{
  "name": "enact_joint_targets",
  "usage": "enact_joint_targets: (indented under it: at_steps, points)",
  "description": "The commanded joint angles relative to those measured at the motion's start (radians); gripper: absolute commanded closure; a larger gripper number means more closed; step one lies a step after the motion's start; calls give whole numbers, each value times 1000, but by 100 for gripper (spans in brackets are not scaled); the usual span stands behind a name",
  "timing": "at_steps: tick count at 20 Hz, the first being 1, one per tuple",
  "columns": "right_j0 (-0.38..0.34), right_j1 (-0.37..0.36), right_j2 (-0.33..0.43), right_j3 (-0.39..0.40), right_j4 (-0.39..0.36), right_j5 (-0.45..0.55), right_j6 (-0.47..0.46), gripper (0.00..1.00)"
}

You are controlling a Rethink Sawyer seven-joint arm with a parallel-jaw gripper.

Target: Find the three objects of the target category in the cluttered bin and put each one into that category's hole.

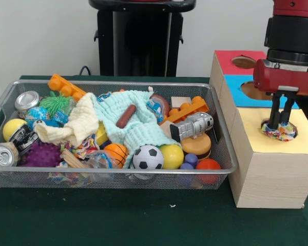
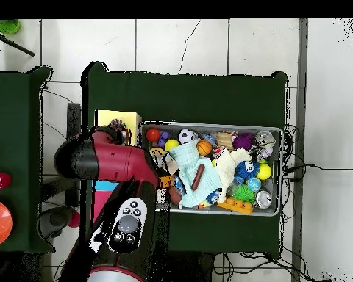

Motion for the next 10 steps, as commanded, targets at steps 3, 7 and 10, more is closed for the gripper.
enact_joint_targets:
  at_steps: [3,7,10]
  points:
    - [-26,46,83,15,36,89,208,100]
    - [-22,45,74,4,28,103,195,0]
    - [-25,36,75,-1,28,146,189,0]
